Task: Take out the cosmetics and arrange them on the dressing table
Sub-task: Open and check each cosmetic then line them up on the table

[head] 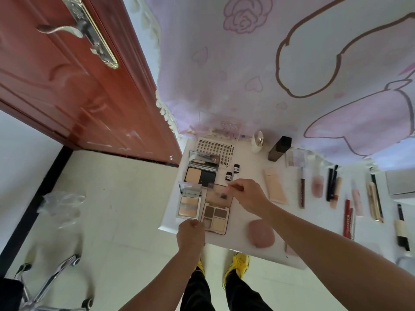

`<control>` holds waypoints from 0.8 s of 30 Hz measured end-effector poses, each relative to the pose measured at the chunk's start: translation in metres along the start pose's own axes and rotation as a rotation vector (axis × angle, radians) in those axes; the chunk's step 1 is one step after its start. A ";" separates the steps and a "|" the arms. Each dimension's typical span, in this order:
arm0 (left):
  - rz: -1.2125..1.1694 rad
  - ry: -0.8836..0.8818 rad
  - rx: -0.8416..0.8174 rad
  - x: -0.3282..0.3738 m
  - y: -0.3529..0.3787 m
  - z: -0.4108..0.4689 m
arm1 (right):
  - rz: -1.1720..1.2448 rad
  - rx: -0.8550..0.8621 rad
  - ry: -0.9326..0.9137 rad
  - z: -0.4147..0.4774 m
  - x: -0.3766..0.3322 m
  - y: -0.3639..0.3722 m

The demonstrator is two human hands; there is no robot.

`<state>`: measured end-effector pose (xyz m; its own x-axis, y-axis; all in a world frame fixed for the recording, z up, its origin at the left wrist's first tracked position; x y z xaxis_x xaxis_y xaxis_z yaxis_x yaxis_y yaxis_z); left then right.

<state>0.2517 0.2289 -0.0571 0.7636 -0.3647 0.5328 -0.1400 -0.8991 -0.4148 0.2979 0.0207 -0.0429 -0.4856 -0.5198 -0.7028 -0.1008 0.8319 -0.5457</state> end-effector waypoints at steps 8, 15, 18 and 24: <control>0.285 0.341 -0.056 0.033 0.006 -0.012 | -0.075 0.056 0.024 -0.012 0.007 -0.035; 0.423 0.527 -0.134 0.061 0.029 -0.014 | -0.683 -0.201 -0.089 -0.075 0.058 -0.044; 0.439 0.548 -0.163 0.067 0.042 -0.018 | -0.802 -0.266 -0.119 -0.096 0.076 -0.031; 0.438 0.513 -0.210 0.060 0.051 -0.020 | -0.872 -0.178 -0.142 -0.096 0.096 -0.014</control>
<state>0.2777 0.1558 -0.0311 0.2230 -0.7254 0.6512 -0.5250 -0.6522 -0.5468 0.1695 -0.0221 -0.0585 -0.0628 -0.9897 -0.1286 -0.5223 0.1424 -0.8408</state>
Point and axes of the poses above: each hand's wrist, its own z-axis towards the middle knuckle, its own y-axis out of the palm, x = y × z, the point moved 4 cm from there along z, towards the middle knuckle, and after that the axes turned 1 degree about x, right-handed, at the moved point
